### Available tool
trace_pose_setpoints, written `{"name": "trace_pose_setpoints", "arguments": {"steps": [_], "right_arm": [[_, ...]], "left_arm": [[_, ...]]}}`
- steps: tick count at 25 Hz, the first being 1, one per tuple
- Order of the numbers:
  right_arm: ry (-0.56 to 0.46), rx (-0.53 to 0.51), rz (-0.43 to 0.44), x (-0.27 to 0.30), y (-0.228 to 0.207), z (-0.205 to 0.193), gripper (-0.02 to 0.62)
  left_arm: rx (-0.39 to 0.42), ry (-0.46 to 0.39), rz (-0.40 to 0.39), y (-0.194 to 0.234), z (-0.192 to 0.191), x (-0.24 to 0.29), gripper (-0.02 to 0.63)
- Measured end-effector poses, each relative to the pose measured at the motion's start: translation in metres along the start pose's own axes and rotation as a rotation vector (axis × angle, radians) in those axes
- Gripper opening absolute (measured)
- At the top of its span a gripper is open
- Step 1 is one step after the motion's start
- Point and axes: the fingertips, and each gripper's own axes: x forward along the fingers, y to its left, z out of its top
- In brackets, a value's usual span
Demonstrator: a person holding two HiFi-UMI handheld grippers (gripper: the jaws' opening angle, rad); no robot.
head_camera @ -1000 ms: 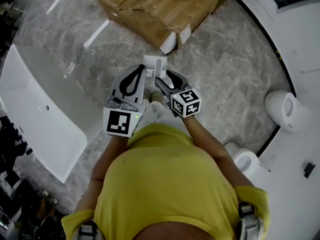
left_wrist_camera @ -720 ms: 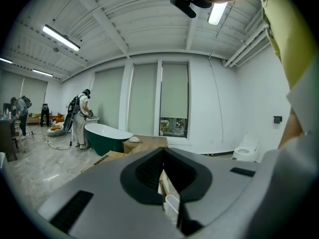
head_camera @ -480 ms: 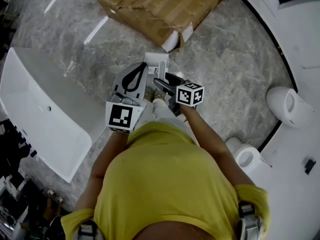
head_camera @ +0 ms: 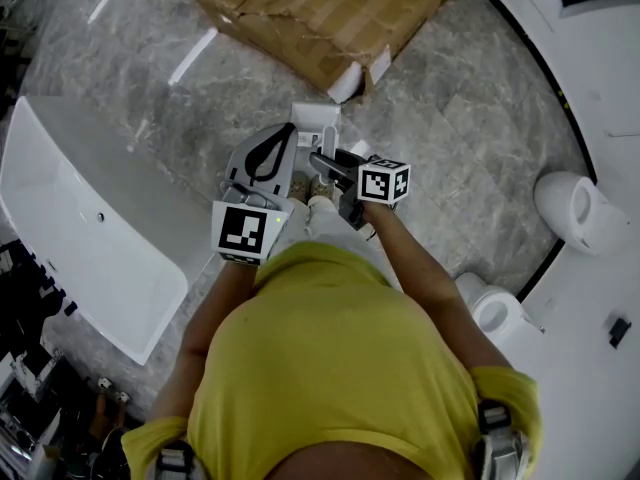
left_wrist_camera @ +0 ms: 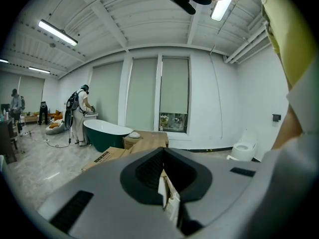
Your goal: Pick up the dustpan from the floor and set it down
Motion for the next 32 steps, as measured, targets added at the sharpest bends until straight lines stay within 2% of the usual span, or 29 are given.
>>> {"name": "trace_pose_setpoints", "arguments": {"steps": [3, 9, 20, 32], "right_arm": [[-0.008, 0.034, -0.002, 0.0, 0.002, 0.002, 0.141], [-0.054, 0.038, 0.012, -0.008, 0.02, 0.016, 0.146], [-0.135, 0.05, 0.091, -0.053, 0.098, 0.04, 0.153], [-0.199, 0.025, 0.11, -0.091, 0.156, 0.046, 0.152]], "left_arm": [[-0.003, 0.001, -0.002, 0.002, -0.001, 0.0, 0.0], [0.003, -0.003, -0.01, 0.005, -0.002, -0.002, 0.0], [-0.006, -0.011, -0.051, -0.01, -0.002, -0.005, 0.0], [0.004, -0.014, -0.101, -0.031, -0.002, -0.01, 0.0]]}}
